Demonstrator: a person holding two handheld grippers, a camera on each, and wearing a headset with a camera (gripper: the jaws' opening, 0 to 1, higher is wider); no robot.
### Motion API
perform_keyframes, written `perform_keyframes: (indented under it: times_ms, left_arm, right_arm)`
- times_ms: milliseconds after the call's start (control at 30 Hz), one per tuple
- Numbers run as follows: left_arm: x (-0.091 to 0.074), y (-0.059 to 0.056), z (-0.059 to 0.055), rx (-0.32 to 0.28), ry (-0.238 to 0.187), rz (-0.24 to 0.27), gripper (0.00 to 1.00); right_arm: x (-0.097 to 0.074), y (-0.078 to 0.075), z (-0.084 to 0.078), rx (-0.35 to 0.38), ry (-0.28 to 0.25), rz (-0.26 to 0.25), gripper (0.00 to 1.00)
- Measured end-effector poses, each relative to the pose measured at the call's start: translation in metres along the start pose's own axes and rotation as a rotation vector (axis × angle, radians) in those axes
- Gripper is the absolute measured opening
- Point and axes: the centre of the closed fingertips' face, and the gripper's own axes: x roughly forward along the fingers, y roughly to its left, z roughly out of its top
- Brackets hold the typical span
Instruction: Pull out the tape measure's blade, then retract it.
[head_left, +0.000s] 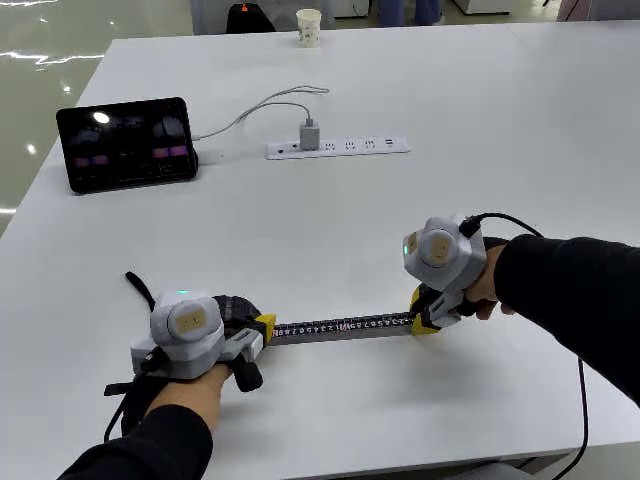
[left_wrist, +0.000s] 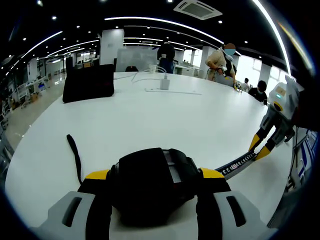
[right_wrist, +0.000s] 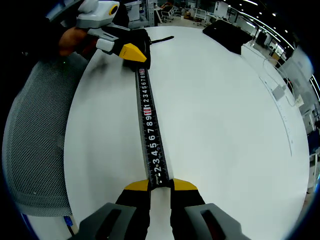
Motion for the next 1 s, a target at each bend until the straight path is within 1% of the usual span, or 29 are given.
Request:
perform_keyframes:
  times_ms: [200, 600, 767, 1000]
  left_arm:
    - [-0.001, 0.000, -0.001, -0.002, 0.002, -0.001, 0.64]
    - [-0.001, 0.000, 0.000, -0.002, 0.006, -0.002, 0.64]
    - [-0.001, 0.000, 0.000, -0.002, 0.007, -0.002, 0.64]
    - [-0.001, 0.000, 0.000, -0.002, 0.008, -0.003, 0.64]
  right_arm:
    - [0.002, 0.000, 0.003, 0.012, -0.008, 0.001, 0.11]
    - [0.005, 0.001, 0.010, 0.006, -0.008, 0.002, 0.11]
    - [0.005, 0.001, 0.012, -0.005, -0.001, 0.003, 0.11]
    - [0.006, 0.002, 0.014, -0.024, -0.004, 0.004, 0.11]
